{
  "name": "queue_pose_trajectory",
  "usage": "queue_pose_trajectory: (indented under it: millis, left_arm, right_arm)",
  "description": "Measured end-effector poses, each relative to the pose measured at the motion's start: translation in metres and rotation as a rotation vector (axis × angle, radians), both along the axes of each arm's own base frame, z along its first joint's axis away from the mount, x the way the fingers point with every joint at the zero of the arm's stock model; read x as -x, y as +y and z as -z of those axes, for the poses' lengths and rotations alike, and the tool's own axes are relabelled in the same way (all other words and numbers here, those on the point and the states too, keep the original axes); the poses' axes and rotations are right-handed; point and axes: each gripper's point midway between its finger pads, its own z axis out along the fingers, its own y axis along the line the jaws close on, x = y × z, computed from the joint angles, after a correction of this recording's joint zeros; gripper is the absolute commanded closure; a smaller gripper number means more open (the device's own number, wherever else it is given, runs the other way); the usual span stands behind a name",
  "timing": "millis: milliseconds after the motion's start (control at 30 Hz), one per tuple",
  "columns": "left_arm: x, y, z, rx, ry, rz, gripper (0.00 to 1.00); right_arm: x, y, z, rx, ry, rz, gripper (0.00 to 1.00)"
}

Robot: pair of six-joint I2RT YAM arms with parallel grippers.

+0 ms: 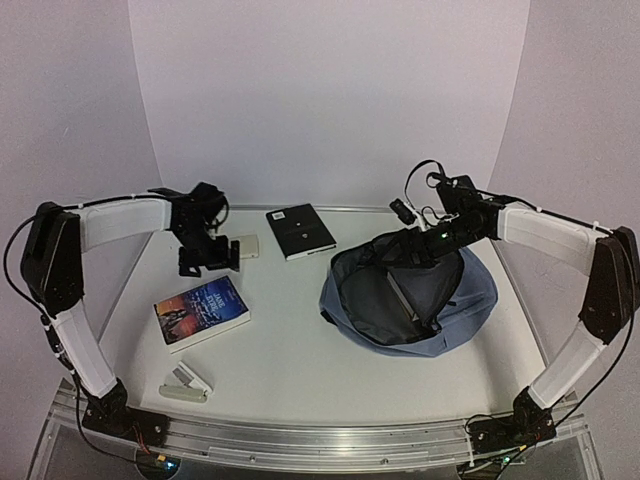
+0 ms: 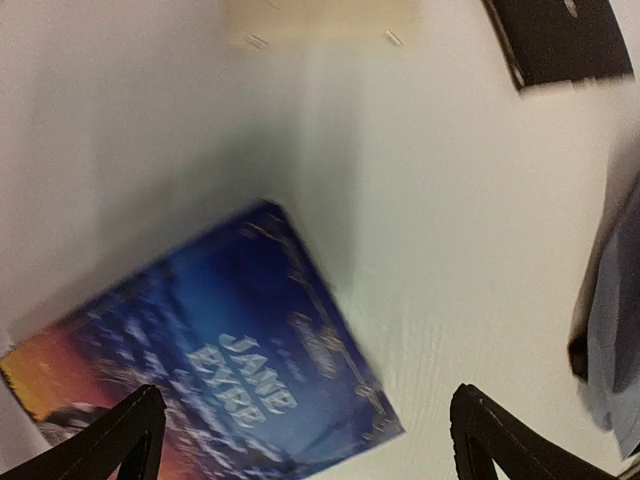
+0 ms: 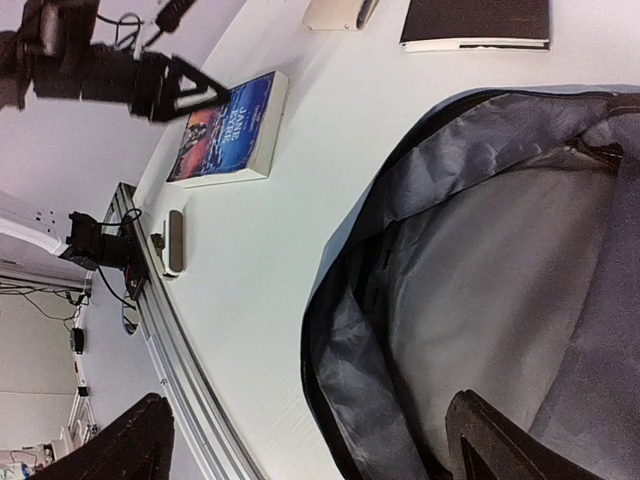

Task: Pack the student bag
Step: Pick up the stationery from the center of the board.

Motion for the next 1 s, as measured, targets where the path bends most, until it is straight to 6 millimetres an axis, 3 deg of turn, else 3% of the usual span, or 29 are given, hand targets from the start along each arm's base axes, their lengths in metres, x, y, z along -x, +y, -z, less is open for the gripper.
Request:
queue_pose_trajectory:
  millis: [100,167,400,600,800,1000]
  left_arm:
    - [-0.021,0.051,-0.01,-0.011,-0.029,-0.137,0.0]
    - [-0.022,0.07,-0.005,-0.041,-0.016,-0.181,0.0]
    - [-0.005,0.096,0.037,-0.102,0.117,-0.227,0.0]
    - [0.011,0.089,0.065,-0.038,0.19,-0.223,0.0]
    - [0.009,0.078,0.06,0.068,0.142,-0.25,0.0]
    - [0.005,0.038,0.049,0.204,0.078,-0.231,0.0]
  right_arm:
    - [0.011,0.012,-0.002,0.0,-0.011,-0.04,0.05]
    - [0.019,0.019,-0.003,0.001,-0.018,-0.069,0.04]
    - [0.047,0.044,-0.001,0.011,-0.044,-0.182,0.04]
    - [0.068,0.055,0.008,0.025,-0.039,-0.248,0.03]
    - [0.082,0.064,0.025,0.05,-0.005,-0.296,0.03]
    - [0.097,0.079,0.055,0.106,0.045,-0.343,0.03]
